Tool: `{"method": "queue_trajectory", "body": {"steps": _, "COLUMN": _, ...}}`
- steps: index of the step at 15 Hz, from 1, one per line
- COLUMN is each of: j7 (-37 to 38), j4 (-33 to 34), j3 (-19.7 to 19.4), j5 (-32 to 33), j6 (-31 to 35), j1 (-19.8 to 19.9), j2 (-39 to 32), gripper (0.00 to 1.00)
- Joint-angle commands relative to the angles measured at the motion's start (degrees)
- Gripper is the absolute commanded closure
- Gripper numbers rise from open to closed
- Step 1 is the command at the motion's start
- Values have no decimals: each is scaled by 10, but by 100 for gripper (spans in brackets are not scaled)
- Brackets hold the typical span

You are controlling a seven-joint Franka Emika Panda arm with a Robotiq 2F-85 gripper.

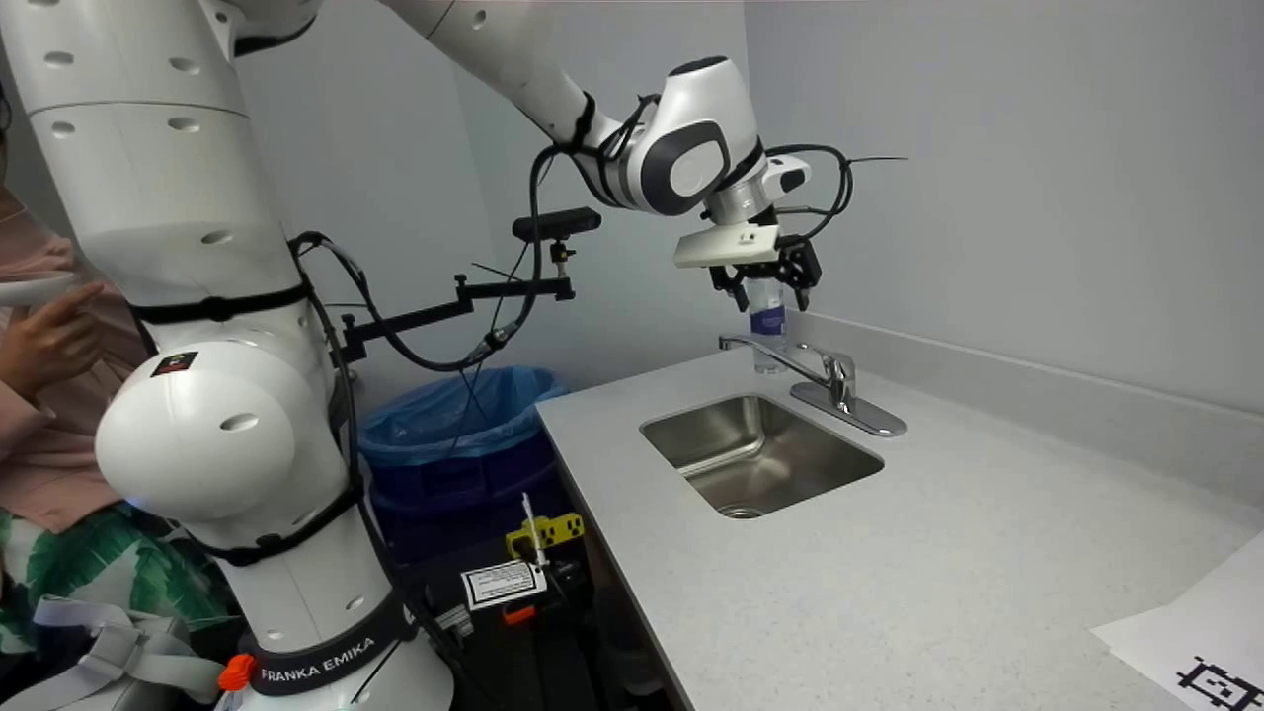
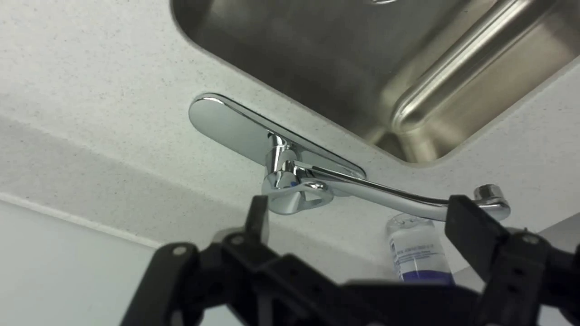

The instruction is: Turn the tap nozzle to the left and the tap handle to the right

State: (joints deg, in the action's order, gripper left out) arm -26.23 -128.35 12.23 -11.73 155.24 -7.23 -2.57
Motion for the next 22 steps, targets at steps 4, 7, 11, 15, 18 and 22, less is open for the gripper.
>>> {"method": "queue_trajectory", "body": {"steps": 4, "j7": -62, "j4": -81, "j3": -25, "j5": -90, "j6": -23, "j1": -12, "j2": 100, "gripper": 0}}
{"method": "queue_trajectory", "body": {"steps": 7, "j7": -59, "j4": -103, "j3": -42, "j5": -91, "j6": -25, "j1": -21, "j2": 124, "gripper": 0}}
{"method": "queue_trajectory", "body": {"steps": 11, "j7": -49, "j4": -125, "j3": -64, "j5": -81, "j6": -26, "j1": -33, "j2": 148, "gripper": 0}}
{"method": "queue_trajectory", "body": {"steps": 15, "j7": -34, "j4": -117, "j3": -73, "j5": -63, "j6": -11, "j1": -39, "j2": 130, "gripper": 0}}
{"method": "queue_trajectory", "body": {"steps": 18, "j7": -33, "j4": -120, "j3": -76, "j5": -63, "j6": -11, "j1": -41, "j2": 134, "gripper": 0}}
{"method": "queue_trajectory", "body": {"steps": 22, "j7": -33, "j4": -123, "j3": -76, "j5": -62, "j6": -11, "j1": -42, "j2": 136, "gripper": 0}}
